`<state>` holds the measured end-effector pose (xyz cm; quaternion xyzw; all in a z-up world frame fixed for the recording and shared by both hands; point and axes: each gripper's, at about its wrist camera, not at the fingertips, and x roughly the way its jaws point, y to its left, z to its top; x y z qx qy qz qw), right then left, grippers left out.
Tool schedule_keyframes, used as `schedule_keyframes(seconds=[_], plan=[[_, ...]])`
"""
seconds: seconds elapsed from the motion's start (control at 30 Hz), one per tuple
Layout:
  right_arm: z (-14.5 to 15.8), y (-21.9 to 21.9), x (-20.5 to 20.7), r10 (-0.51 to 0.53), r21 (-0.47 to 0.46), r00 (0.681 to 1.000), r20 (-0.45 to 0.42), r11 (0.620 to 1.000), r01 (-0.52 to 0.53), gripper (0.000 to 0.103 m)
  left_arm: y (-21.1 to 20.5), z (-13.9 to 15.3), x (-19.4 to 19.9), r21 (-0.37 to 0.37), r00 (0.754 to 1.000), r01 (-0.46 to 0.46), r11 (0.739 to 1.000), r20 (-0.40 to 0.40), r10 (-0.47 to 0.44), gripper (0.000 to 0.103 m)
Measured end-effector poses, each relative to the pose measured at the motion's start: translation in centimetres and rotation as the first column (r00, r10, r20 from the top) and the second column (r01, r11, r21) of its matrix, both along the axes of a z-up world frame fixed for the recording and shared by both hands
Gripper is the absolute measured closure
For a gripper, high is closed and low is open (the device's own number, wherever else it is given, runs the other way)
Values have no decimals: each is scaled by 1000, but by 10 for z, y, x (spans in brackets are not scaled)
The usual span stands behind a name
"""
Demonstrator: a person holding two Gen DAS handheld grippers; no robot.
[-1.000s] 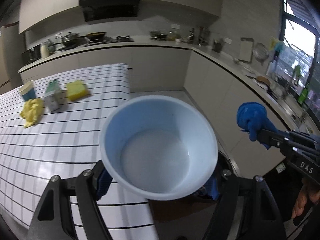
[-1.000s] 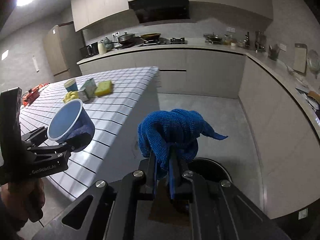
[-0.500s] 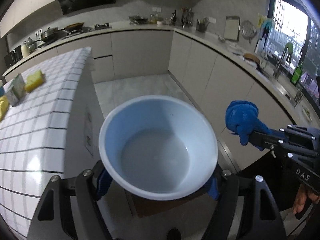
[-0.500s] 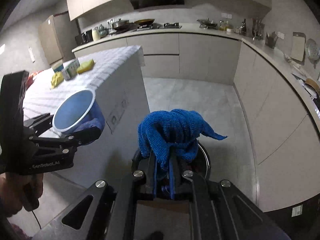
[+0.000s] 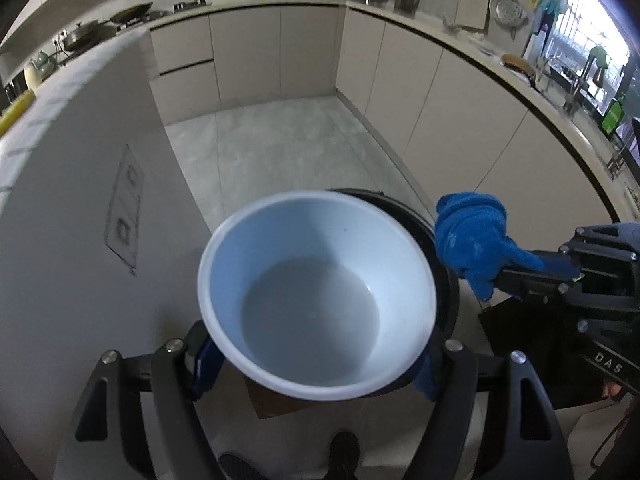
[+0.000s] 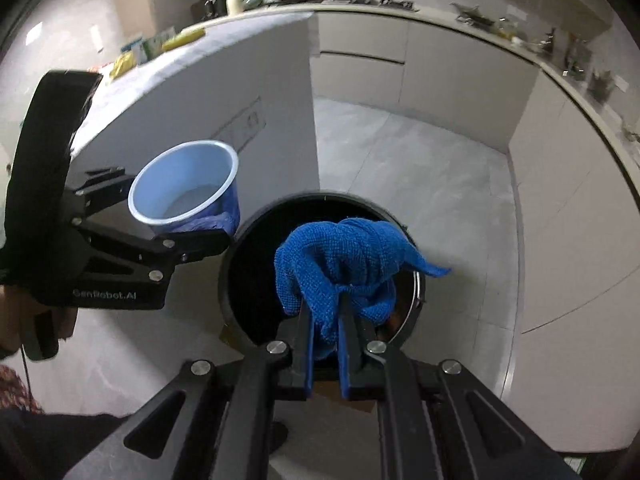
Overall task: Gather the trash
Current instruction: 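Carry the blue bowl and blue cloth with both tools over the black bin, then open both tools to drop the bowl and cloth into the bin, then move both tools back toward the yellow cloth and yellow sponge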
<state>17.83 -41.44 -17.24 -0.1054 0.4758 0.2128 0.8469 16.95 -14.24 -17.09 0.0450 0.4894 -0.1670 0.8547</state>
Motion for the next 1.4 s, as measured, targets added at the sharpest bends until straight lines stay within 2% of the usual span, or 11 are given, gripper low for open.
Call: schedule_keyframes(seconds=[0.13, 0.2, 0.23, 0.27, 0.3, 0.37, 0.57, 0.77, 1.1, 1.2, 1.4], plan=[[-27, 0, 17, 69, -21, 997, -41, 997, -69, 93, -9, -22, 8, -8, 999, 14, 1000, -44, -14, 27], [-38, 1, 24, 102, -45, 994, -39, 994, -104, 91, -13, -32, 16, -30, 996, 21, 999, -90, -23, 23], [-43, 1, 27, 131, -57, 991, -32, 990, -132, 73, -14, -37, 19, 10, 995, 1, 1000, -98, 0, 17], [-47, 0, 30, 140, -99, 990, -22, 985, -141, 19, -13, -41, 22, 61, 994, -28, 998, -104, 34, 5], [-53, -5, 34, 119, -170, 993, -15, 978, -119, 0, -10, -41, 24, 67, 993, -44, 997, -108, 52, 0], [-55, -18, 43, 87, -156, 996, -4, 984, -87, 0, -3, -38, 25, 68, 992, -76, 995, -99, 82, 0], [-52, -40, 60, 5, -118, 1000, 12, 993, -3, 0, -4, -28, 18, 84, 994, -77, 993, -72, 83, 0], [-42, -42, 52, -35, -85, 999, 31, 996, 37, 0, -3, -23, 16, 94, 993, -97, 991, -58, 103, 0], [-12, -45, 32, -119, -49, 990, 73, 991, 122, 0, 5, -6, 4, 54, 993, -118, 992, -21, 119, 0], [-2, -44, 24, -137, -44, 986, 91, 989, 141, 0, 7, 4, 1, 41, 993, -116, 992, -5, 117, 0], [33, -38, 4, -171, -14, 973, 155, 984, 175, 0, 15, 44, -13, 11, 991, -117, 993, 64, 116, 0]])
